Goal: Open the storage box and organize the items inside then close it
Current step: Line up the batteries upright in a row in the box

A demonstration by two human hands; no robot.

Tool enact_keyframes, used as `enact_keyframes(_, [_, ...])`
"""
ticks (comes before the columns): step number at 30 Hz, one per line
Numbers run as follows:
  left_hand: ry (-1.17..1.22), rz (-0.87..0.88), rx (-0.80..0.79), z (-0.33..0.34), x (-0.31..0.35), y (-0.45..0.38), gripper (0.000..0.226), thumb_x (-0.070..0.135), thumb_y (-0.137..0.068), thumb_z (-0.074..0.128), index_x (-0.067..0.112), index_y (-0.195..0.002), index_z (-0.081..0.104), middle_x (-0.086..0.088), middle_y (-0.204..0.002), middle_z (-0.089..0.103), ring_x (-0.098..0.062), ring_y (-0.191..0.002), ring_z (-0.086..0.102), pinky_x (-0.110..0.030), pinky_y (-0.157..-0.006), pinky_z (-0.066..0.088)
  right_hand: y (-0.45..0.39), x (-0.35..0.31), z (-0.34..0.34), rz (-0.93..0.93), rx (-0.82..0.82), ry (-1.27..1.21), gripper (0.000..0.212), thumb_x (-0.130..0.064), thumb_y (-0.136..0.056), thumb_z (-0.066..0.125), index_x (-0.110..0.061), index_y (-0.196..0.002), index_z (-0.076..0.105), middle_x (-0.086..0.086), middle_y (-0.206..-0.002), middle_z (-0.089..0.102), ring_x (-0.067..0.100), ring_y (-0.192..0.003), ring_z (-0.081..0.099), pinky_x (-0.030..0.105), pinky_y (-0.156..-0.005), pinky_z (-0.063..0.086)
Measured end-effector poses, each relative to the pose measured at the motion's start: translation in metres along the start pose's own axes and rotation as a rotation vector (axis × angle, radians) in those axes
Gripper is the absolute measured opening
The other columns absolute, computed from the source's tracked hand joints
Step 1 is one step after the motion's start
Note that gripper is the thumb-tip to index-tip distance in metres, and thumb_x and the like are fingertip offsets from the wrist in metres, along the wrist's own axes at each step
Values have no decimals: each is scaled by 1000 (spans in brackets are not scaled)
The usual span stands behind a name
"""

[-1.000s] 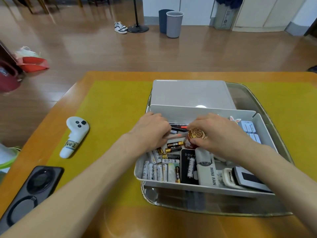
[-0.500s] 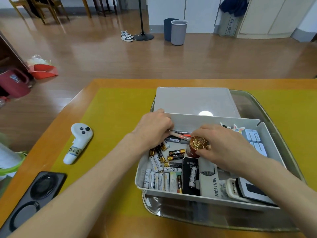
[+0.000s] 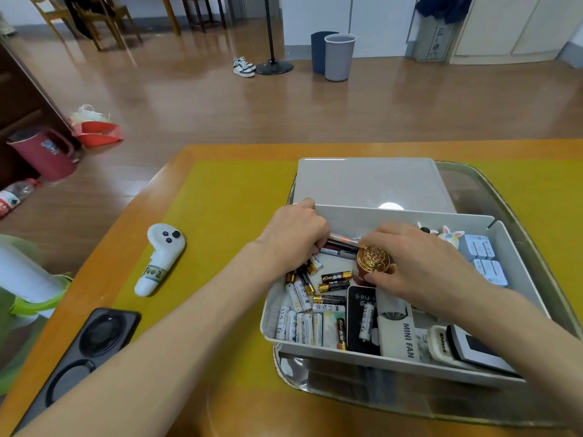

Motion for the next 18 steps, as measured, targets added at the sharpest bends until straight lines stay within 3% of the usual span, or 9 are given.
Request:
enact_keyframes(3, [36,6,-3,0,1,2,10,23,-87,71,28,-96,74,1,-94,62,-19,-94,56,-29,-65,38,2,-2,-5,-11,30,-39,49,-56,-87,61,-37,-132,54,-16,-120,55,9,-111,50,35,-86,51])
enact_keyframes(7, [222,-14,33,-15,-4,20,9,24,-92,66,29,-97,73,5,-95,68,-16,-92,58,-29,-71,42,6,-10,-16,-53,97,-82,36,-49,-93,55,-34,-125,61,-18,-116,57,7,-110,50,37,-87,52])
enact_keyframes(12, [241,-115,211,-65,-30,60,14,32,-96,58,30,-97,72,13,-92,69,-10,-86,56,-25,-62,35,16,-33,-27,-89,117,-184,20,-42,-94,55,-34,-105,71,-24,-93,66,-2,-88,56,24,-73,46])
enact_keyframes(15, [211,-224,137,-67,-46,80,22,45,-97,53,31,-98,70,16,-90,67,-11,-76,57,-23,-49,27,4,-45,-20,-20,58,-294,15,-30,-94,62,-30,-96,76,-18,-82,72,0,-77,63,28,-70,54])
enact_keyframes(18, [171,-270,54,-62,-58,96,28,51,-97,51,31,-104,69,11,-98,71,-16,-84,62,-27,-53,34,-29,-61,9,50,-87,-172,17,-26,-94,58,-19,-92,74,-4,-81,72,14,-76,65,38,-73,57])
Point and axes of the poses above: each hand's wrist, its own y-axis away from the middle knuckle, its own z-axis out of the palm, x = y × z, the point moved 10 cm from there along -y, towards the middle knuckle
